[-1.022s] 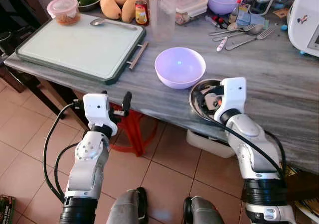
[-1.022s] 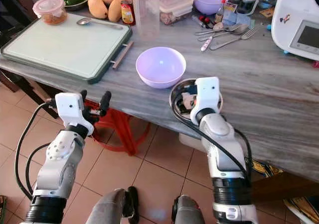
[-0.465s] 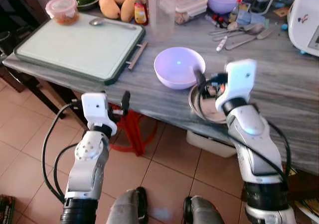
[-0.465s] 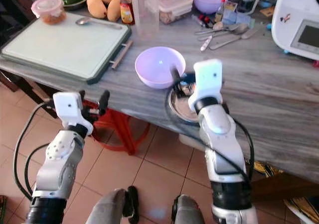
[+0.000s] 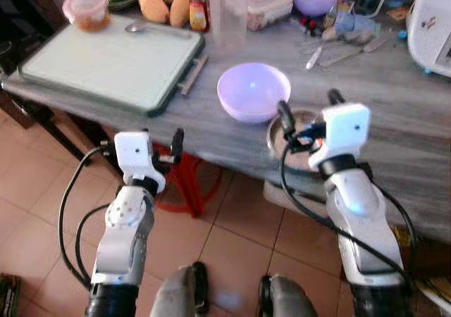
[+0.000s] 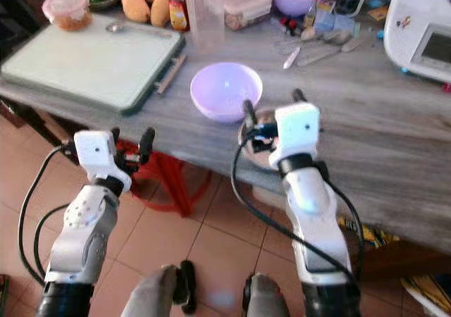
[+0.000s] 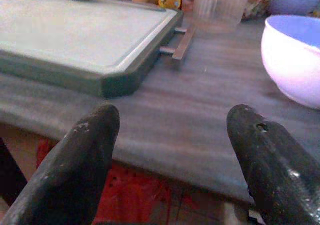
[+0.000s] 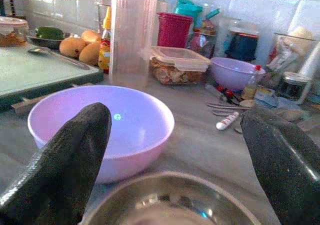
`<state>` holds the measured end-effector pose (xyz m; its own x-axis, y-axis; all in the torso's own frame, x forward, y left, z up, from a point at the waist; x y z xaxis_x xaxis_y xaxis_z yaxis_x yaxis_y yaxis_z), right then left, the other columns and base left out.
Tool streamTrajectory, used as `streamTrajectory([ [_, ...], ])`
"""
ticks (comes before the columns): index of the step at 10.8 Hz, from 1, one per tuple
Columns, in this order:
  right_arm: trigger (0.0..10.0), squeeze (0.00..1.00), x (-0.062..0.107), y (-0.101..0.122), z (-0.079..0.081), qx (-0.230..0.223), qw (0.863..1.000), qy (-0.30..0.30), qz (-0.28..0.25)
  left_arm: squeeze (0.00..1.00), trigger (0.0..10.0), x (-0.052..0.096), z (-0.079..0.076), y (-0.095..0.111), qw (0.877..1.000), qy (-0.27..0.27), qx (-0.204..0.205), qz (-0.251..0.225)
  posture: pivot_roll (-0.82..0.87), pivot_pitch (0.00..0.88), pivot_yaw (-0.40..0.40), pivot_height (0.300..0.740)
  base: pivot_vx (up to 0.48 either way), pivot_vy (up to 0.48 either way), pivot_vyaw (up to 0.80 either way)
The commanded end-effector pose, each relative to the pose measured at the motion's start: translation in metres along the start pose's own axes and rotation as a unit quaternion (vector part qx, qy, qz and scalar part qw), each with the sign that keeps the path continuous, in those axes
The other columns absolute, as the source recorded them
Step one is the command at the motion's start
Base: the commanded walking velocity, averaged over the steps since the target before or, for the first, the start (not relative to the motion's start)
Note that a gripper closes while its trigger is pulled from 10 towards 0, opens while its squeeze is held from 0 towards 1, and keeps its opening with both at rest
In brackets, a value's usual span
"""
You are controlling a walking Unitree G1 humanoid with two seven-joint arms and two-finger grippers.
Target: Setting the table
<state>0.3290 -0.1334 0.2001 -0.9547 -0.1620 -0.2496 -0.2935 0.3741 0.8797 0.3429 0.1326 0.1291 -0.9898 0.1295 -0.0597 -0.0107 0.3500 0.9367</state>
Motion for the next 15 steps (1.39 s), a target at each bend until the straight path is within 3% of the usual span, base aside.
streamTrajectory([
  [1, 10.0, 0.00, 0.004, -0.003, -0.002, -0.001, 1.000, -0.006, 0.002, 0.00, 10.0, 0.002, 0.006, -0.001, 1.000, 0.013, -0.003, 0.003, -0.02, 0.143, 0.048, 0.740, -0.337, 0.000, 0.00],
  [3, 10.0, 0.00, 0.016, -0.026, -0.013, 0.009, 0.998, -0.038, 0.041, 0.00, 10.0, 0.001, 0.005, 0.000, 1.000, 0.014, -0.001, 0.000, -0.03, 0.148, 0.044, 0.740, -0.341, 0.000, 0.00],
  [5, 10.0, 0.00, 0.019, -0.029, -0.015, 0.015, 0.998, -0.040, 0.037, 0.00, 10.0, 0.001, 0.005, -0.001, 1.000, 0.014, 0.000, 0.002, -0.03, 0.148, 0.045, 0.740, -0.345, 0.000, 0.00],
  [6, 10.0, 0.00, 0.018, -0.030, -0.012, -0.019, 0.999, -0.038, 0.034, 0.00, 10.0, 0.001, 0.005, -0.002, 1.000, 0.013, 0.000, 0.003, -0.03, 0.145, 0.046, 0.740, -0.368, 0.000, 0.00],
  [8, 10.0, 0.00, 0.021, -0.039, -0.008, -0.028, 0.997, -0.048, 0.058, 0.00, 10.0, 0.001, 0.005, -0.001, 1.000, 0.012, -0.002, 0.002, -0.03, 0.146, 0.048, 0.740, -0.339, 0.000, 0.00],
  [9, 10.0, 0.00, 0.025, -0.039, -0.006, -0.012, 0.998, -0.038, 0.056, 0.00, 10.0, 0.002, 0.005, -0.001, 1.000, 0.011, -0.002, 0.003, -0.03, 0.147, 0.049, 0.740, 0.000, 0.000, 0.00],
  [11, 10.0, 0.00, 0.028, -0.043, -0.009, -0.027, 0.996, -0.051, 0.064, 0.00, 10.0, 0.005, -0.003, -0.001, 1.000, -0.017, 0.001, 0.000, -0.03, 0.151, 0.051, 0.740, 0.000, 0.000, 0.00],
  [15, 10.0, 0.00, 0.028, -0.046, -0.009, -0.033, 0.996, -0.047, 0.070, 0.00, 10.0, 0.007, -0.007, -0.002, 1.000, -0.030, 0.007, 0.003, -0.03, 0.160, 0.052, 0.740, 0.000, -0.146, -0.73],
])
Point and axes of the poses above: a point about 5 cm out from each wrist's last joint towards the gripper, its own x axis pointing back from the gripper into the wrist, its own y axis along the axis of the wrist's last joint, z = x × y, the point moved 6 cm from there along -x, pointing out of the wrist towards the gripper, and after that the axes turned 14 degrees about x, right-handed, at the moved point
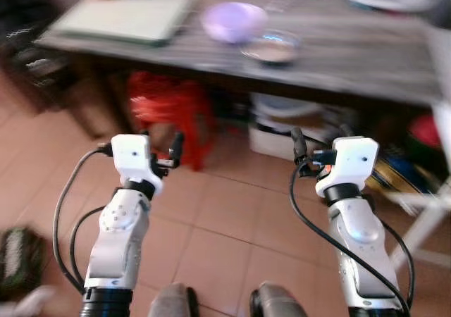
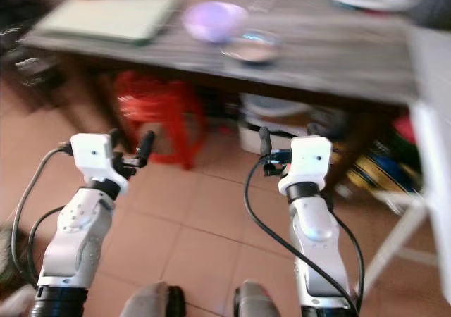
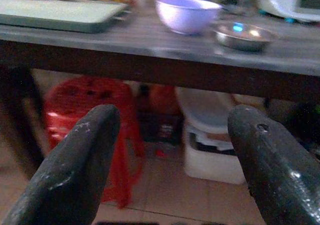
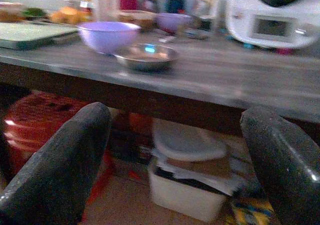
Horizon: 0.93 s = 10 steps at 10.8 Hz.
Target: Setting the table
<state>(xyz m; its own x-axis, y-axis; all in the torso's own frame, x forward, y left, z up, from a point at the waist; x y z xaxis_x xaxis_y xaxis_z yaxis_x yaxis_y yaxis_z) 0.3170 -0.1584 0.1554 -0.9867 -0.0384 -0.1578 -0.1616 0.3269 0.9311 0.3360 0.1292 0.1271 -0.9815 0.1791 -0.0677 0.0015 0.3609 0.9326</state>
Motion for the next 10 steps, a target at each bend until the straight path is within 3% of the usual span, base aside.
streamTrajectory([
  [1, 10.0, 0.00, 0.0005, -0.0007, -0.0047, 0.000, 1.000, -0.006, 0.003, 0.00, 10.0, 0.0001, -0.0039, 0.0014, 1.000, -0.005, 0.000, -0.002, -0.03, 0.160, 0.052, 0.740, 0.000, -0.292, -0.80],
  [9, 10.0, 0.00, 0.0005, -0.0007, -0.0047, 0.000, 1.000, -0.006, 0.003, 0.00, 10.0, 0.0001, -0.0039, 0.0014, 1.000, -0.005, 0.000, -0.002, -0.03, 0.160, 0.052, 0.740, 0.000, -0.292, -0.80],
  [10, 10.0, 0.00, -0.0018, 0.0025, -0.0012, 0.001, 1.000, 0.008, -0.004, 0.00, 10.0, 0.0014, -0.0033, 0.0016, 1.000, -0.008, -0.004, -0.001, -0.02, 0.171, 0.052, 0.740, 0.000, -0.454, 0.00],
])
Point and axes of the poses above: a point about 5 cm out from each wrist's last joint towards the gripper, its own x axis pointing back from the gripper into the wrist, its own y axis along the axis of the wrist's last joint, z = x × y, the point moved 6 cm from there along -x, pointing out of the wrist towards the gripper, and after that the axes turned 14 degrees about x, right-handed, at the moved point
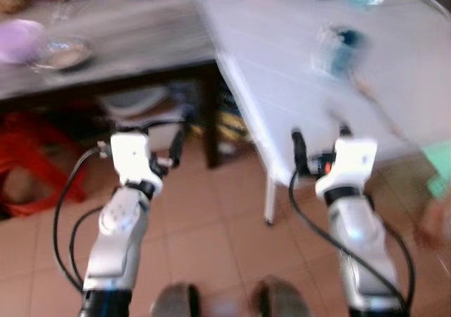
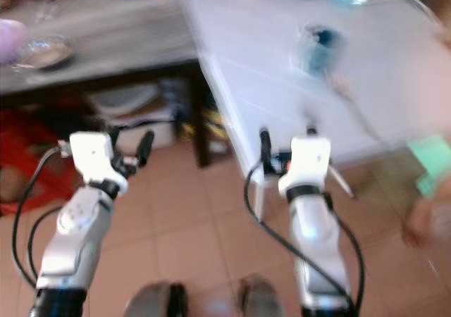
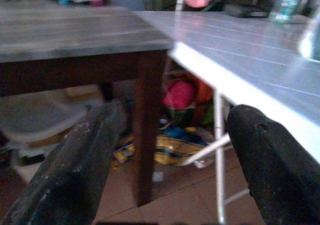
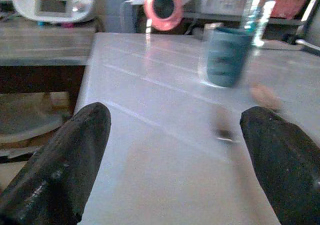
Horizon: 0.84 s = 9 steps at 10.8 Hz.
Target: Setting the table
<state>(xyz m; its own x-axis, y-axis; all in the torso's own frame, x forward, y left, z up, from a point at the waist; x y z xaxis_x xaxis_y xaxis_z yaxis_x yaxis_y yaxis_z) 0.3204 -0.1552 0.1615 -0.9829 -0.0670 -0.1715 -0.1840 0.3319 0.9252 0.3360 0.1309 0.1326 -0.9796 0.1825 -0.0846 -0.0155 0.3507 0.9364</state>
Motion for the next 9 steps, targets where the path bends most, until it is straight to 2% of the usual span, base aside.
streamTrajectory([
  [1, 10.0, 0.00, -0.0003, 0.0012, 0.0024, 0.000, 1.000, 0.013, -0.004, 0.00, 10.0, 0.0025, -0.0023, -0.0042, 1.000, -0.005, -0.003, 0.009, -0.02, 0.170, 0.052, 0.740, 0.000, -0.412, 0.00],
  [2, 10.0, 0.00, -0.0026, 0.0048, 0.0037, 0.002, 1.000, 0.017, -0.011, 0.00, 10.0, 0.0030, -0.0004, -0.0059, 1.000, -0.003, -0.012, 0.014, -0.02, 0.172, 0.053, 0.740, 0.364, -0.307, 0.00],
  [4, 10.0, 0.00, -0.0045, 0.0082, 0.0036, 0.007, 1.000, 0.018, -0.019, 0.00, 10.0, 0.0033, 0.0007, -0.0064, 1.000, -0.001, -0.012, 0.016, -0.02, 0.174, 0.055, 0.740, 0.446, 0.000, 0.00],
  [5, 10.0, 0.00, -0.0058, 0.0089, 0.0031, 0.010, 1.000, 0.017, -0.020, 0.00, 10.0, 0.0033, 0.0021, -0.0074, 1.000, 0.006, -0.004, 0.017, -0.02, 0.175, 0.054, 0.740, 0.000, 0.000, 0.00],
  [7, 10.0, 0.00, -0.0071, 0.0062, 0.0005, 0.012, 1.000, 0.013, -0.013, 0.00, 10.0, 0.0037, 0.0009, -0.0064, 1.000, 0.001, -0.015, 0.016, -0.02, 0.177, 0.055, 0.740, 0.000, 0.000, 0.00],
  [8, 10.0, 0.00, -0.0072, 0.0072, 0.0015, 0.015, 1.000, 0.016, -0.016, 0.00, 10.0, 0.0037, -0.0012, -0.0055, 1.000, -0.005, -0.012, 0.014, -0.02, 0.178, 0.057, 0.740, 0.000, 0.000, 0.54],
  [9, 10.0, 0.00, -0.0069, 0.0071, 0.0016, 0.015, 1.000, 0.015, -0.016, 0.00, 10.0, 0.0036, -0.0021, -0.0049, 1.000, -0.008, -0.013, 0.013, -0.02, 0.179, 0.058, 0.740, 0.394, 0.000, 0.77],
])
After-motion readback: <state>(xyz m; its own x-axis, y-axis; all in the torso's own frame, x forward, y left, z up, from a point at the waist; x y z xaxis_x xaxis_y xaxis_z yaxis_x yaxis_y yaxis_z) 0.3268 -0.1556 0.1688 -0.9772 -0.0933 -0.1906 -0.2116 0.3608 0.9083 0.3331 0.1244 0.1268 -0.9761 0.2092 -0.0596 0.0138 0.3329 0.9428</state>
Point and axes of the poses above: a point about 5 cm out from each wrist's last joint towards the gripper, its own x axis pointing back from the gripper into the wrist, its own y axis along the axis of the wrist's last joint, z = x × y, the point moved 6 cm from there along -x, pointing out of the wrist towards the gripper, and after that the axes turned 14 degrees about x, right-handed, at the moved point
